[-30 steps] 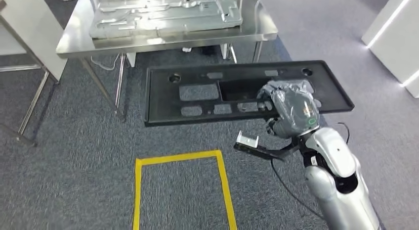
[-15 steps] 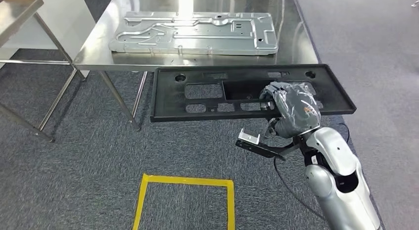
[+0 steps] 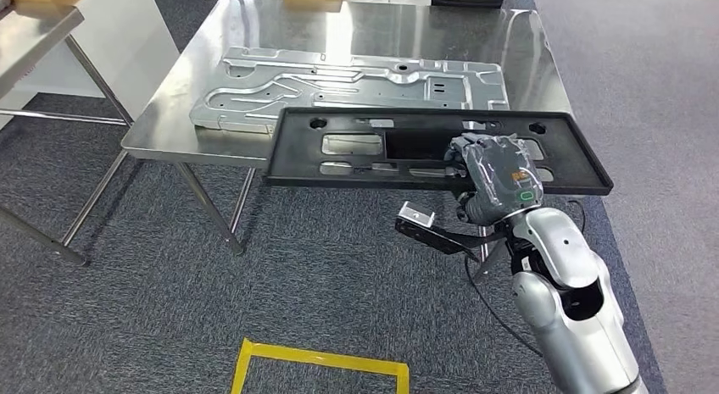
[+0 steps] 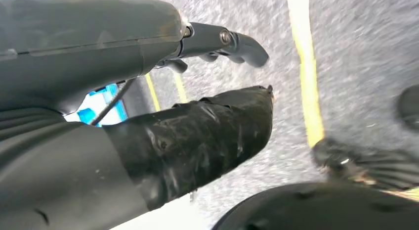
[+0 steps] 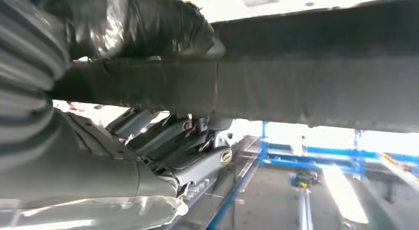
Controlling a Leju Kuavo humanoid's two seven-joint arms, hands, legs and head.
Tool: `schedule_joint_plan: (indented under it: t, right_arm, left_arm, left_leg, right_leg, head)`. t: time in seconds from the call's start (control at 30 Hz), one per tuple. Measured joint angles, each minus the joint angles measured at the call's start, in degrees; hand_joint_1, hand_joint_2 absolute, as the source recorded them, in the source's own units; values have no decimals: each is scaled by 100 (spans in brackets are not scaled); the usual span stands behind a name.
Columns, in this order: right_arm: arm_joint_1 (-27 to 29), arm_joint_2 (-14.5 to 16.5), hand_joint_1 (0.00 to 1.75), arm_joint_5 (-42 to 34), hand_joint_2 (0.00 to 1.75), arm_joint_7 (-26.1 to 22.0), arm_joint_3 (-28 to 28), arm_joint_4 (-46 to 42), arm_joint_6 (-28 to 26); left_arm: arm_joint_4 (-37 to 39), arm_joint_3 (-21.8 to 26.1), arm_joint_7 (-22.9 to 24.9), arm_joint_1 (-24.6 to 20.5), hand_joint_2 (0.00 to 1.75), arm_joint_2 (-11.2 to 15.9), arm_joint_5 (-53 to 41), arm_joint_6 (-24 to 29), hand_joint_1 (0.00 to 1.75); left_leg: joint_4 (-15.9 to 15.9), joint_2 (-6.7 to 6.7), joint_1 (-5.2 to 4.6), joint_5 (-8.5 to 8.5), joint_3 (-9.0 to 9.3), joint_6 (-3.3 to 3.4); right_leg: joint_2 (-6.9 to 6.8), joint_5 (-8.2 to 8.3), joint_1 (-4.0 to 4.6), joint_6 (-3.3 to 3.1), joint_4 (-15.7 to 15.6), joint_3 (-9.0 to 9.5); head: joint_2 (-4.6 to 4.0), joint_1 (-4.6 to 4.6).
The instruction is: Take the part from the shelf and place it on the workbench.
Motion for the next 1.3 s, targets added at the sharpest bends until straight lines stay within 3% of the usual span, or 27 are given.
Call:
schedule_joint_plan:
  t: [0.07, 0.1, 0.13, 0.17, 0.23, 0.27, 0.3, 0.37, 0.5, 1.3]
  right_arm:
    - [-9, 14, 175, 0, 175, 13, 1, 22, 3]
    - [5, 15, 175, 1, 175, 17, 1, 38, 5]
    - [19, 14, 175, 7, 175, 21, 1, 56, 9]
    - [29, 14, 175, 16, 175, 27, 0, 72, 11]
    - [32, 14, 175, 42, 175, 32, -1, 93, 17]
    - [28, 19, 175, 57, 175, 33, -1, 99, 20]
    - [24, 33, 175, 75, 175, 31, 0, 103, 22]
    - [12, 69, 175, 108, 175, 31, 1, 107, 25]
    - [7, 98, 175, 127, 175, 37, 1, 114, 25]
    - [-48, 375, 175, 155, 175, 33, 3, 473, 114]
  left_arm:
    - [0, 0, 1, -31, 0, 4, 22, -6, 0]
    - [0, -1, 2, -31, 0, -2, 31, -8, 0]
    - [0, -1, 2, -27, 0, -12, 39, -6, 0]
    - [0, -2, 3, -23, 0, -24, 44, -3, 0]
    - [0, -6, 8, -14, 0, -57, 57, 7, 0]
    - [-1, -10, 12, -14, 0, -72, 69, 10, 0]
    - [-1, -18, 15, -14, 0, -84, 83, 10, 0]
    - [-2, -38, 17, -19, 0, -90, 109, 7, 0]
    - [-2, -70, 16, -17, 0, -90, 135, -14, 0]
    - [-2, -104, 226, -12, 0, -67, 387, -176, 0]
  left_leg:
    - [-61, -34, 7, -104, 144, 15]
    - [-71, -60, 9, -164, 220, 7]
    - [-72, -92, 11, -228, 303, -3]
    - [-71, -125, 13, -291, 391, -15]
    - [-69, -174, 12, -400, 547, -43]
    - [-67, -197, 14, -440, 592, -66]
    - [-65, -210, 18, -471, 612, -89]
    - [-72, -224, 37, -501, 612, -128]
    - [-96, -205, 50, -507, 626, -143]
    - [-102, -203, 29, -518, 616, -153]
  right_leg:
    - [35, -159, 9, 41, 898, -683]
    - [42, -99, 10, 52, 1182, -990]
    - [48, 107, 14, 52, 1242, -1215]
    - [53, 437, 25, 36, 1065, -1334]
    - [74, 1140, 68, -44, 356, -1344]
    - [82, 1334, 93, -99, 45, -1297]
    - [88, 1418, 111, -148, -147, -1256]
    - [89, 1405, 125, -195, -270, -1209]
    - [101, 1401, 127, -209, -281, -1201]
    - [103, 1390, 125, -223, -286, -1208]
  head:
    - [0, -1]
    - [0, 0]
    - [0, 0]
    - [0, 1]
    - [0, 0]
    - [0, 0]
    - [0, -2]
    - [0, -6]
    - [0, -10]
    - [0, -10]
